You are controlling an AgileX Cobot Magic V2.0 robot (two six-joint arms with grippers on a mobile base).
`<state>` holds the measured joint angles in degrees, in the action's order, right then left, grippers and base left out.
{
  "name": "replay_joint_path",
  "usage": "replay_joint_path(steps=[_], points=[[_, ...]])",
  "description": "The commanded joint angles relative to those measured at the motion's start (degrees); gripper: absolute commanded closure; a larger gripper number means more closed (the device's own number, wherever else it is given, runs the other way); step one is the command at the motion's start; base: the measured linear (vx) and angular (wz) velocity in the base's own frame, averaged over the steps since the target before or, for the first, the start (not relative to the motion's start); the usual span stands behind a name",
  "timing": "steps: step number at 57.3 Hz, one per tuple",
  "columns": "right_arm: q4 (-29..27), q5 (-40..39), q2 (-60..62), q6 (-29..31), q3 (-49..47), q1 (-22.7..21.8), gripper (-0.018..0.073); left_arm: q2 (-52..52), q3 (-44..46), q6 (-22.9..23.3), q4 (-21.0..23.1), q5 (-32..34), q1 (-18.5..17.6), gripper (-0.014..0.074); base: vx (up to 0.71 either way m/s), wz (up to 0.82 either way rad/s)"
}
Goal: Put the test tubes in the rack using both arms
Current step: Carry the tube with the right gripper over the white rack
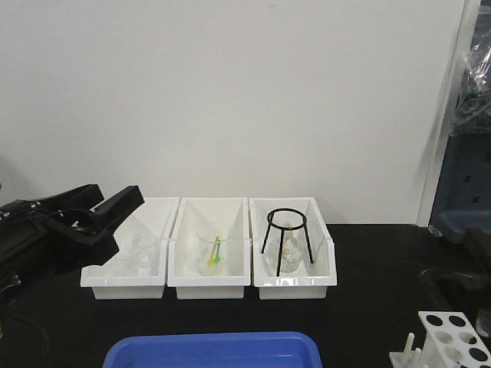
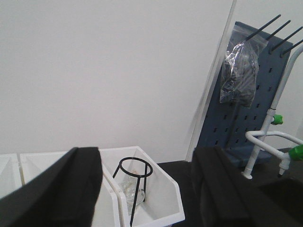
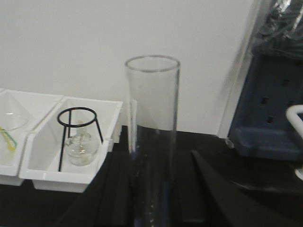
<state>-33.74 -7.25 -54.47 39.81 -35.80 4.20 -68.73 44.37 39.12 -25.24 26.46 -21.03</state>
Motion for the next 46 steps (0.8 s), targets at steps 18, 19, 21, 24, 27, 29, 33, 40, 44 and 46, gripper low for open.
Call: replay_joint_path(steps=[18,19,21,24,27,29,33,40,44,46], points=[[3.85,-18.58,0.67,-5.47,8.33,-0.29,0.0567,1.72,1.91,-0.18,1.44,2.95,-0.03,0.0053,0.0,0.0],[4.5,-18.85,0.27,-6.11,8.33,-0.29,0.0567,1.72,1.91,-0.18,1.44,3.03,-0.03,0.0053,0.0,0.0],[5.87,-19.33,-0.77,-7.75,8.33,-0.29,0.0567,1.72,1.91,-0.18,1.44,3.06,-0.03,0.0053,0.0,0.0],[7.91,-19.77,-2.63,-9.79,8.33,-0.29,0.0567,1.72,1.91,-0.18,1.44,3.12,-0.03,0.0053,0.0,0.0],[10.29,-20.7,-4.53,-11.71,8.33,-0.29,0.0567,1.72,1.91,-0.18,1.44,3.12,-0.03,0.0053,0.0,0.0],[12.87,-22.32,-6.18,-13.55,8.33,-0.29,0.0567,1.7,1.86,-0.18,1.44,3.12,-0.03,0.0053,0.0,0.0],[17.54,-25.04,-8.67,-17.55,8.33,-0.29,0.0567,1.65,1.86,-0.13,1.44,3.18,-0.03,0.0053,0.0,0.0],[23.72,-28.22,-11.82,-23.88,8.33,-0.29,0.0567,1.65,1.86,-0.13,1.44,3.18,-0.03,0.0053,0.0,0.0],[24.89,-30.44,-13.4,-25.07,8.33,-0.29,0.0567,1.65,1.86,-0.13,1.44,3.18,-0.03,0.0053,0.0,0.0],[24.9,-31.44,-14.13,-25.12,8.33,-0.29,0.0567,1.65,1.86,-0.13,1.44,3.18,-0.03,0.0053,0.0,0.0]])
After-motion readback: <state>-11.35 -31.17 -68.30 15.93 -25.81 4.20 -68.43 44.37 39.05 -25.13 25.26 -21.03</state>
